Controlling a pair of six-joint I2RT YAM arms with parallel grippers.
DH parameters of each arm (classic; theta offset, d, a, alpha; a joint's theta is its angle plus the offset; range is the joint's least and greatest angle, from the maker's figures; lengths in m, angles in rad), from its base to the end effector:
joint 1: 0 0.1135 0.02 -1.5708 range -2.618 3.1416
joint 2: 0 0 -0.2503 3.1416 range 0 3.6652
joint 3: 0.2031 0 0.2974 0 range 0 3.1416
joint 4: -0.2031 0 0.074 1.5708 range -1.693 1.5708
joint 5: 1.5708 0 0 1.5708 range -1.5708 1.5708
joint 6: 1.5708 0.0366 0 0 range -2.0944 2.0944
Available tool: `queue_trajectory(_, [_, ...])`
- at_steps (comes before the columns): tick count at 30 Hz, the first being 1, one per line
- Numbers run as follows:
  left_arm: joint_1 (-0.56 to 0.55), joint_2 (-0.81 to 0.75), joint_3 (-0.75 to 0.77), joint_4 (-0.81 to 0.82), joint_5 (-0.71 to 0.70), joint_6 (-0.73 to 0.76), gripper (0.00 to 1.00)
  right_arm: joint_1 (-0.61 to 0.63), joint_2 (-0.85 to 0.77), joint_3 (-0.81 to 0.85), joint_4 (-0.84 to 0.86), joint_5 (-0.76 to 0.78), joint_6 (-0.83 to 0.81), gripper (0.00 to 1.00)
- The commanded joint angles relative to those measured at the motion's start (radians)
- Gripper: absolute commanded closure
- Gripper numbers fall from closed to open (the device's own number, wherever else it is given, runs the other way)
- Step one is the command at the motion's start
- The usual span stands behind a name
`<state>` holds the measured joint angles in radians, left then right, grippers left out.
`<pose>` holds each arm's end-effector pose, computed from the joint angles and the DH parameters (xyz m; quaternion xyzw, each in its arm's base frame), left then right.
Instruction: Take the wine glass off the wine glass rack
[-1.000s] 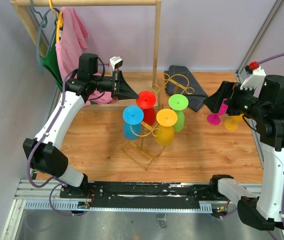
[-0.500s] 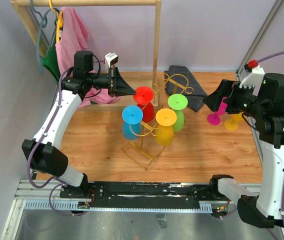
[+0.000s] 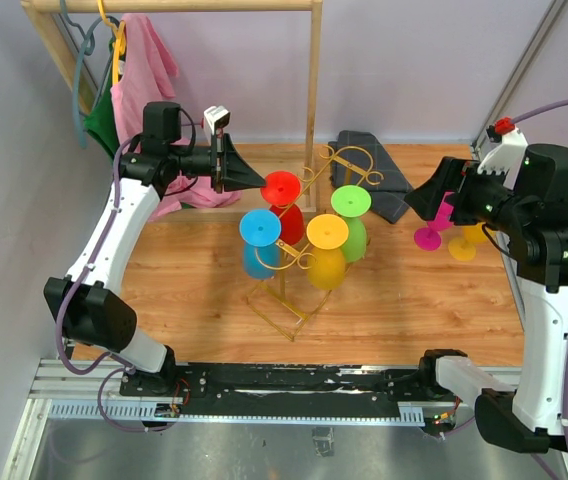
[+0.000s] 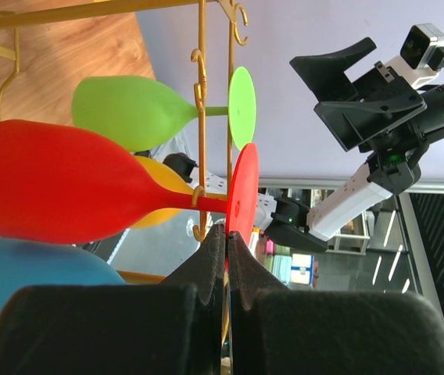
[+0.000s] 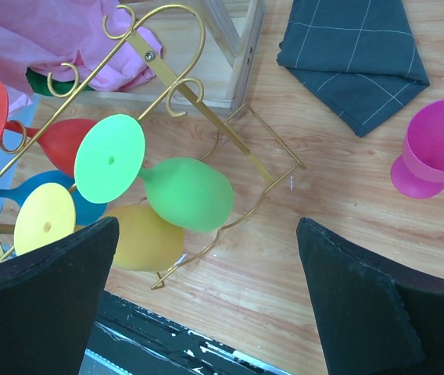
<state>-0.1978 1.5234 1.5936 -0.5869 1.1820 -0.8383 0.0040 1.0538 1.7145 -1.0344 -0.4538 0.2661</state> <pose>0.3570 -0.1061 0.4004 0.0401 0.7694 -0.6252 0.1244 0.1889 0.0168 0.5182 -0.0205 0.8146 0.2581 0.5190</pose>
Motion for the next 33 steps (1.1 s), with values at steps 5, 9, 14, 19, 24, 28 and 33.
queue_trajectory(5, [0.017, 0.004, 0.030, -0.012, 0.033, 0.003, 1.00, -0.010, 0.007, -0.007, 0.035, -0.020, -0.004, 0.01])
queue_trajectory(9, [0.016, -0.008, 0.015, -0.011, 0.035, 0.005, 1.00, -0.010, 0.016, -0.003, 0.040, -0.024, -0.001, 0.01])
queue_trajectory(14, [0.016, -0.015, -0.004, -0.011, 0.039, 0.008, 1.00, -0.011, 0.018, -0.003, 0.045, -0.028, -0.001, 0.01])
queue_trajectory(19, [0.015, -0.018, -0.005, -0.013, 0.041, 0.006, 1.00, -0.010, 0.012, -0.012, 0.045, -0.025, -0.001, 0.01])
queue_trajectory(24, [0.015, -0.025, -0.010, -0.015, 0.041, 0.008, 1.00, -0.010, 0.003, -0.020, 0.045, -0.023, -0.002, 0.02])
queue_trajectory(28, [0.017, -0.030, -0.015, -0.014, 0.038, 0.007, 1.00, -0.010, 0.002, -0.021, 0.046, -0.023, -0.001, 0.02])
queue_trajectory(33, [0.017, -0.045, -0.028, -0.014, 0.038, 0.006, 1.00, -0.011, -0.001, -0.019, 0.044, -0.025, -0.001, 0.02])
